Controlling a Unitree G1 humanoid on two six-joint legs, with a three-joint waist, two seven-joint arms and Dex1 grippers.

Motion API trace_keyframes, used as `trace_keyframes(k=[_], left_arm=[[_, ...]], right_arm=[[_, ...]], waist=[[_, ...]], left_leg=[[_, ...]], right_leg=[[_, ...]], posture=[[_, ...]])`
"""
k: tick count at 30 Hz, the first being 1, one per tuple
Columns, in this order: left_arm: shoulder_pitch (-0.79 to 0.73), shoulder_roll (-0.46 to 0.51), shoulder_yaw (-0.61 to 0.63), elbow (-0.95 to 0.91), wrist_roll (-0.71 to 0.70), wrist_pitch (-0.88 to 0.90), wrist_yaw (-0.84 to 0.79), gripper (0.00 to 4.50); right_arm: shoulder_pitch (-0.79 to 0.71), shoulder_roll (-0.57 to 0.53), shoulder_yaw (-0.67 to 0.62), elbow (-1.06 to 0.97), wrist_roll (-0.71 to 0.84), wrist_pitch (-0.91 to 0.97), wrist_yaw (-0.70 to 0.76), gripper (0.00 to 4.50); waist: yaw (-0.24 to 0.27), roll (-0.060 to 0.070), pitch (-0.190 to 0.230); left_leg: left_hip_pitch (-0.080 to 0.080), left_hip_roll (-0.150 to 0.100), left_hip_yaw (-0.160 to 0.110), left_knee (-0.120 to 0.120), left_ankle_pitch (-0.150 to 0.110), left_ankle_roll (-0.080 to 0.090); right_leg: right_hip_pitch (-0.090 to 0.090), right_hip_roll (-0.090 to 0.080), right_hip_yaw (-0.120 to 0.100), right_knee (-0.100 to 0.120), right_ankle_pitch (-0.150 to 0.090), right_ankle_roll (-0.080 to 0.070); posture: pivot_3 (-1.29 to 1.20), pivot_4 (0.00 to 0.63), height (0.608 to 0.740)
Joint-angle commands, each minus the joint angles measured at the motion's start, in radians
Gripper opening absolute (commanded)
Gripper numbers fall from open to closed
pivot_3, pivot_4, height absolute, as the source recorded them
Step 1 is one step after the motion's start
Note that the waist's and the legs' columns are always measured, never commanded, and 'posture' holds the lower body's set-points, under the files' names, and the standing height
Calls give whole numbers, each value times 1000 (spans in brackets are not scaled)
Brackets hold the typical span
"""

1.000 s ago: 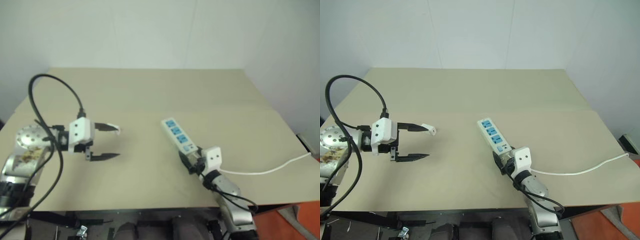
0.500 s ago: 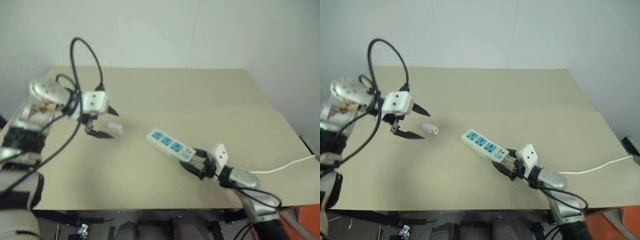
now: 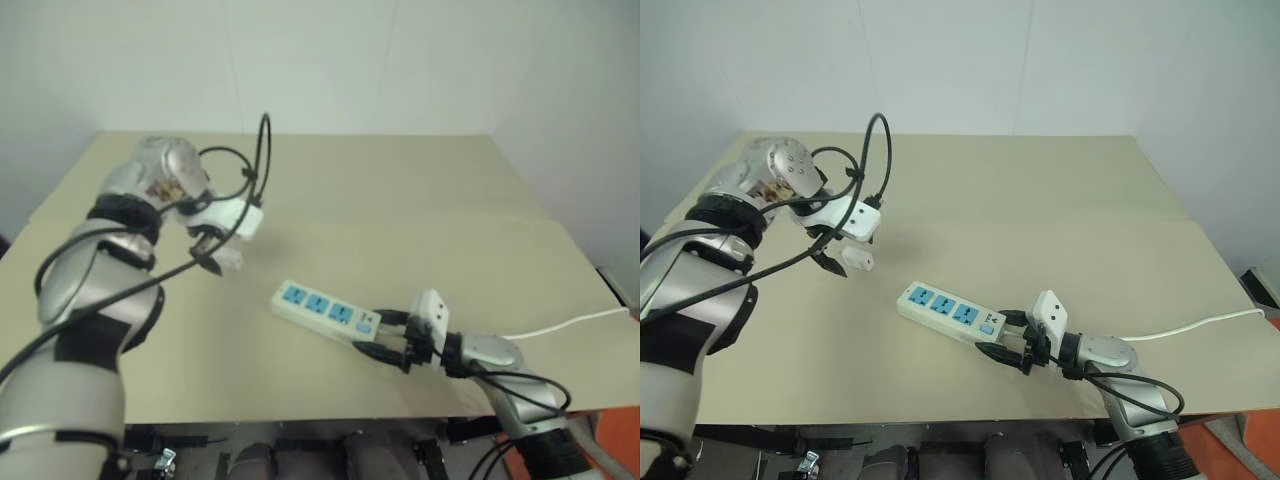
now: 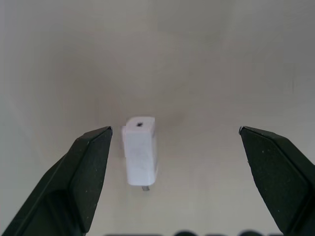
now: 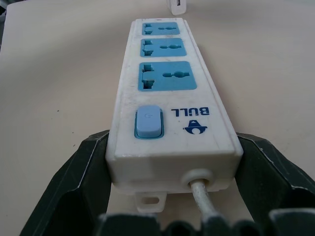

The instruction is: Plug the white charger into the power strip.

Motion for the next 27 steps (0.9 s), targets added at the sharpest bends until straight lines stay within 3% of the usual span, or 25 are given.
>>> trace_keyframes(k=[1, 15, 27], left_arm=[[-48, -28, 0, 25, 53, -30, 53, 4500], [-24, -114, -16, 102, 202, 40, 293, 4500], [-13, -136, -9, 124, 237, 76, 296, 4500]], right_arm=[[-11, 6, 5, -43, 3, 11, -8, 3427], [30, 20, 16, -109, -7, 38, -65, 3427], [49, 35, 29, -145, -13, 59, -121, 3427]], waist=[[2, 0, 0], [0, 0, 0], [-1, 0, 0]], left_leg=[[0, 0, 0, 0, 0, 0], [0, -1, -1, 0, 0, 0], [1, -1, -2, 0, 0, 0]], right_leg=[[0, 0, 0, 0, 0, 0], [0, 0, 0, 2, 0, 0], [0, 0, 0, 3, 0, 0]], posture=[[0, 150, 740], [0, 150, 740], [0, 150, 740]])
